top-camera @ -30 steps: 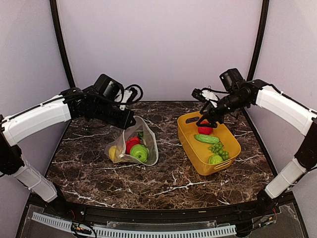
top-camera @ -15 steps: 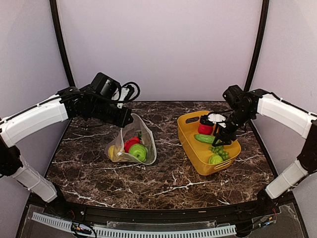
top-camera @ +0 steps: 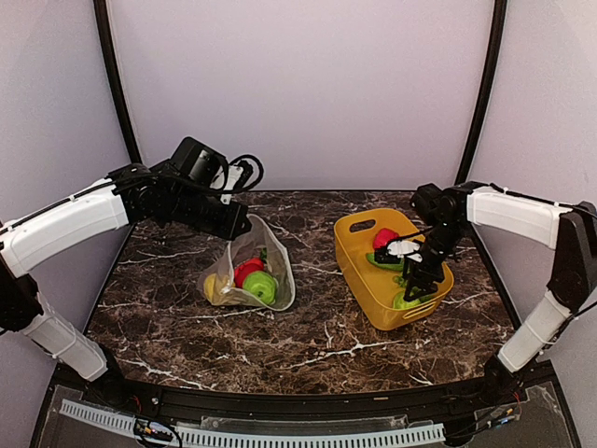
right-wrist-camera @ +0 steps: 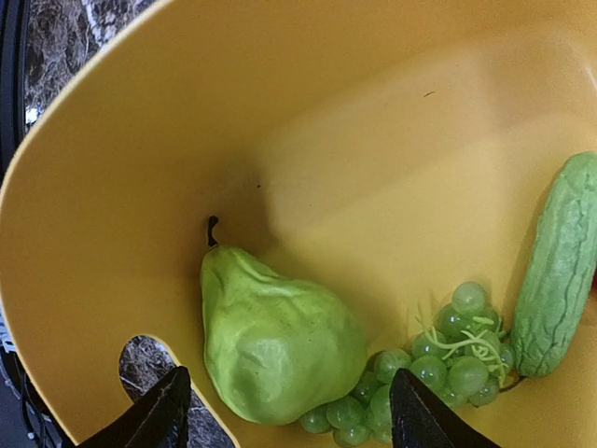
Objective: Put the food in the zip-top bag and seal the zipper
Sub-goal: Pick up the fake fruit from the bin.
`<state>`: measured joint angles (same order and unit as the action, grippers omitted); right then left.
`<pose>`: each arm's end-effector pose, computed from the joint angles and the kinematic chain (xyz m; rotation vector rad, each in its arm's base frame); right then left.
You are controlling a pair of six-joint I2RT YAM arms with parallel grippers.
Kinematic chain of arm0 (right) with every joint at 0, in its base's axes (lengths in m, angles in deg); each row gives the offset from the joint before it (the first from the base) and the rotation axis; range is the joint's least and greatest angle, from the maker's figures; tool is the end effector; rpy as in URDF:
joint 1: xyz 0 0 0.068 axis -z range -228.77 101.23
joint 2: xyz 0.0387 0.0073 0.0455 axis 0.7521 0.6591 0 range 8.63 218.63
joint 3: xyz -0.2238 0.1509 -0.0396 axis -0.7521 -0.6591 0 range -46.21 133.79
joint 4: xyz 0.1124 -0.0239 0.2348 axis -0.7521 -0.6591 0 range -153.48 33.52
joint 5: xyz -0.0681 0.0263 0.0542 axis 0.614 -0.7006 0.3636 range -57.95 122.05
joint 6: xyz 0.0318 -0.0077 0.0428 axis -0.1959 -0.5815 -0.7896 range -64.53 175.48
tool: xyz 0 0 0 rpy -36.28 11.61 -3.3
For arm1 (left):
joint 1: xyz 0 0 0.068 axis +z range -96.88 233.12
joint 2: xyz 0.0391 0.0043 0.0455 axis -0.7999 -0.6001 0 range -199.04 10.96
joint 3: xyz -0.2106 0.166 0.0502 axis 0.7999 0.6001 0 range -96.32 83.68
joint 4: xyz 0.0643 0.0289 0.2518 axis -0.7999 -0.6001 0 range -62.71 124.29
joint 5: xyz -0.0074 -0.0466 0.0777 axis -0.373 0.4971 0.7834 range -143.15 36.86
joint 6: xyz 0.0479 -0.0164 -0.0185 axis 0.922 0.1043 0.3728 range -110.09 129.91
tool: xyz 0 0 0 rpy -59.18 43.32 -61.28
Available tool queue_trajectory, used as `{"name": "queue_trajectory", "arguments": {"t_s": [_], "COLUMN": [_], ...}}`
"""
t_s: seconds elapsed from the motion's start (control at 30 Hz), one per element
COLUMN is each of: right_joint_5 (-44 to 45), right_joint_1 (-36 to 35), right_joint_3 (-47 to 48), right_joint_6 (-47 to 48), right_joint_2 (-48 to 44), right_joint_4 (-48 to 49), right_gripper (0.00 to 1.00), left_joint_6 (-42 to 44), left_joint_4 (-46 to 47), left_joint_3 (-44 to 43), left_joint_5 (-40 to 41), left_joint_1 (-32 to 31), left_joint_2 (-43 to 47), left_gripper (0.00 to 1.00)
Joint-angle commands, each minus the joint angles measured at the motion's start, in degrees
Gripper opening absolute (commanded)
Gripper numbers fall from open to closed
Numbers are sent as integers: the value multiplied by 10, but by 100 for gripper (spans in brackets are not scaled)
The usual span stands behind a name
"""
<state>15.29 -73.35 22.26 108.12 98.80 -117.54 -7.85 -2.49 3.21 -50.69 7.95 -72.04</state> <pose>0.2543 0.1275 0.2354 -1.8471 2.2692 0.3729 0.2266 -0.2259 0.3552 0.5250 2.2524 -0.5294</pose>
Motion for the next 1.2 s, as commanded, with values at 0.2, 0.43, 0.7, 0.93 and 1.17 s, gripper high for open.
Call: {"name": "queue_trajectory", "arguments": {"t_s": [0.2, 0.43, 0.7, 0.93, 1.17], "right_joint_5": [4, 17, 25, -3, -42], "right_joint_1": [2, 2, 3, 3, 5], "right_joint_3": [-21, -28, -12, 45, 120], "right_joint_6": [53, 49, 45, 34, 12], "right_joint_2": [51, 77, 89, 73, 35], "right_joint_4": [-11, 2, -3, -26, -56], "right_gripper": [73, 72, 56, 40, 34], "left_joint_6": [-4, -5, -4, -7, -6], "left_joint_4": [11, 17, 22, 32, 44], "left_joint_3": [20, 26, 28, 38, 31], "left_joint_5": [-10, -13, -15, -14, -12], "left_joint_1": [1, 1, 1, 1, 1], "left_joint_2": [19, 15, 12, 16, 17], "left_gripper": [1, 1, 1, 1, 1]}}
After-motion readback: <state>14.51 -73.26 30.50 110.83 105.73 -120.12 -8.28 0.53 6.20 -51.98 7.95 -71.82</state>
